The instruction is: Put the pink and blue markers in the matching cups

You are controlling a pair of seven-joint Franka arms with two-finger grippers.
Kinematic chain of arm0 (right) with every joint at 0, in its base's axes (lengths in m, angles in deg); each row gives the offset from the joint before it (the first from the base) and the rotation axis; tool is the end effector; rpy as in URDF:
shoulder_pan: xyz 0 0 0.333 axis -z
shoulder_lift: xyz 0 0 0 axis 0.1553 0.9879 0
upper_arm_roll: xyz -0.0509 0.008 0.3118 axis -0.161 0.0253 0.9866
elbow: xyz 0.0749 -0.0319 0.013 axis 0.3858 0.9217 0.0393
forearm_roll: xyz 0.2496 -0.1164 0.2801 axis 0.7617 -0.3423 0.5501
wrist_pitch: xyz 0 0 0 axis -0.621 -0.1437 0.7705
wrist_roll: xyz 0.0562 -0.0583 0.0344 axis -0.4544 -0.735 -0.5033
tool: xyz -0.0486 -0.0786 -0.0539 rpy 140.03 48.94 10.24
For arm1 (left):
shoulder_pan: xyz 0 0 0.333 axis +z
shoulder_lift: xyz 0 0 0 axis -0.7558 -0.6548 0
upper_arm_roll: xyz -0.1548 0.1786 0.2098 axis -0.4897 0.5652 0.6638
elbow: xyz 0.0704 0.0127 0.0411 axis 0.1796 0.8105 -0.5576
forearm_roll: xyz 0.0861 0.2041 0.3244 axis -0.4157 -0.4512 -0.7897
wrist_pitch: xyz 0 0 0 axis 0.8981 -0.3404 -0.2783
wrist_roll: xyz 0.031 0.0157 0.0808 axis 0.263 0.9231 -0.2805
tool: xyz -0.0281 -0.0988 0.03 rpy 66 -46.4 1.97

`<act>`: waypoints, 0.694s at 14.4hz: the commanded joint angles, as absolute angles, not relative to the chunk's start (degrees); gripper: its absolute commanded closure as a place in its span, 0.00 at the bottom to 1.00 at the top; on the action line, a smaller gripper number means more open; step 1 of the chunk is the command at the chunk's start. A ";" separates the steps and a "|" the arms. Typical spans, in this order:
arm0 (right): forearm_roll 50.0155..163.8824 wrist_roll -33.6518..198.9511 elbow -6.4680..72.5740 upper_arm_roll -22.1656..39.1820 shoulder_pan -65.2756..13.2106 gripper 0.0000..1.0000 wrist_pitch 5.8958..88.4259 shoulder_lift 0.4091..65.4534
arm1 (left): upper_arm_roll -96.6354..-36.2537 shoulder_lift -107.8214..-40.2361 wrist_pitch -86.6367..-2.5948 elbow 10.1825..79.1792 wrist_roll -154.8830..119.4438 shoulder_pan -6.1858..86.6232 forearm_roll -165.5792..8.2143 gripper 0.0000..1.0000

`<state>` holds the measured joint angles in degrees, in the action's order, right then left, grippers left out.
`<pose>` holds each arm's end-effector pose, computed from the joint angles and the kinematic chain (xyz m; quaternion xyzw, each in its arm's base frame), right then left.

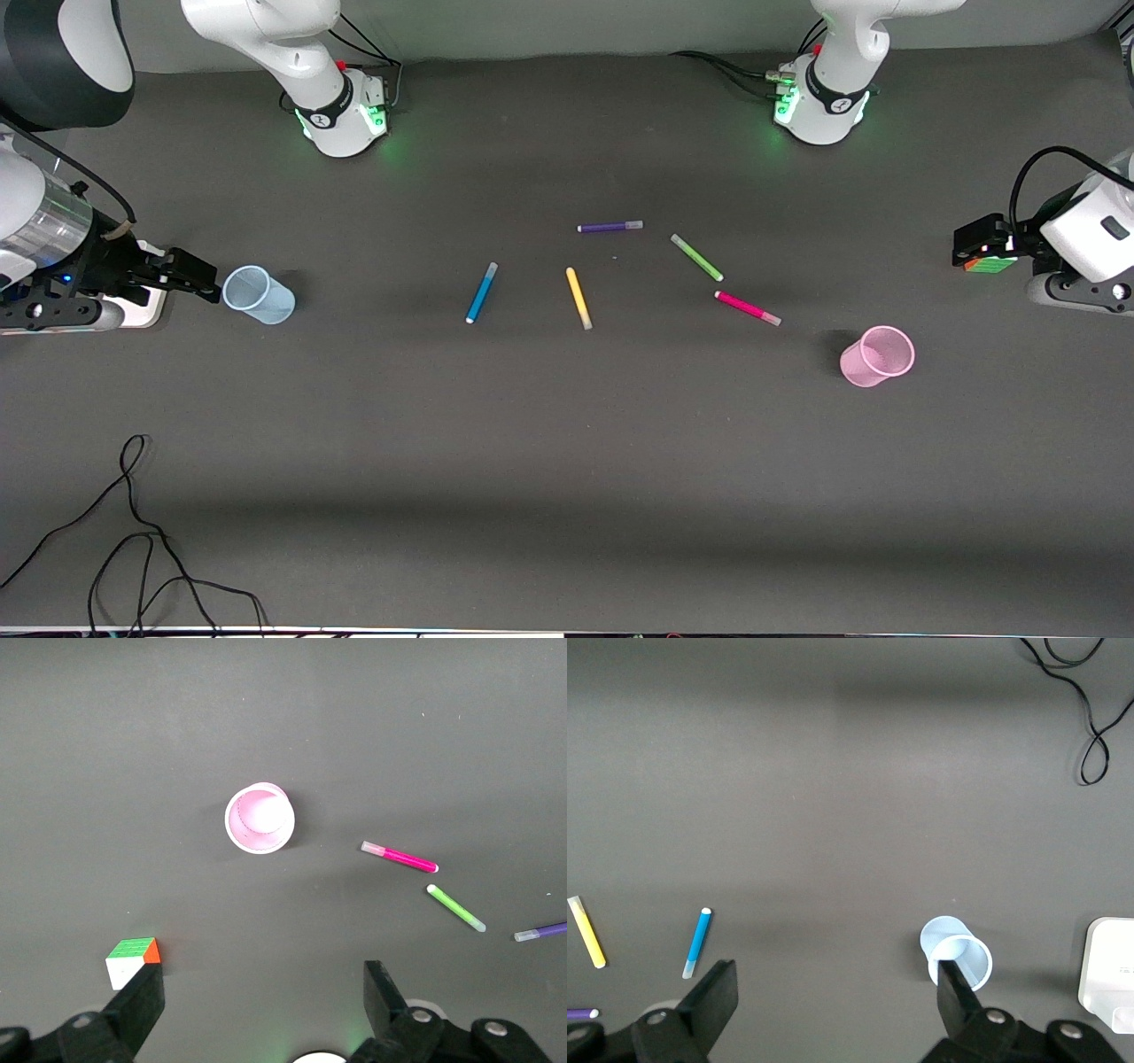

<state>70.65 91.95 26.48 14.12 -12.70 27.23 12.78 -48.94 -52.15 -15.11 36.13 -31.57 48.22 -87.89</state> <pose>0.5776 0.0408 0.5811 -1.0000 0.0035 0.0017 0.0056 0.5659 -0.0152 0.5761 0.9949 -0.0784 -0.0639 0.0018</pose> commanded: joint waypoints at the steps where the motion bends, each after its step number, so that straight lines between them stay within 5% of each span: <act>1: 69.75 93.21 25.61 13.52 -13.68 0.00 25.76 12.81 | -48.65 -50.69 -15.52 37.43 -30.41 47.42 -88.73 0.00; 10: 69.75 98.39 26.14 13.87 -16.40 0.00 23.83 14.64 | -48.82 -50.43 -13.25 37.61 -25.34 47.34 -87.50 0.00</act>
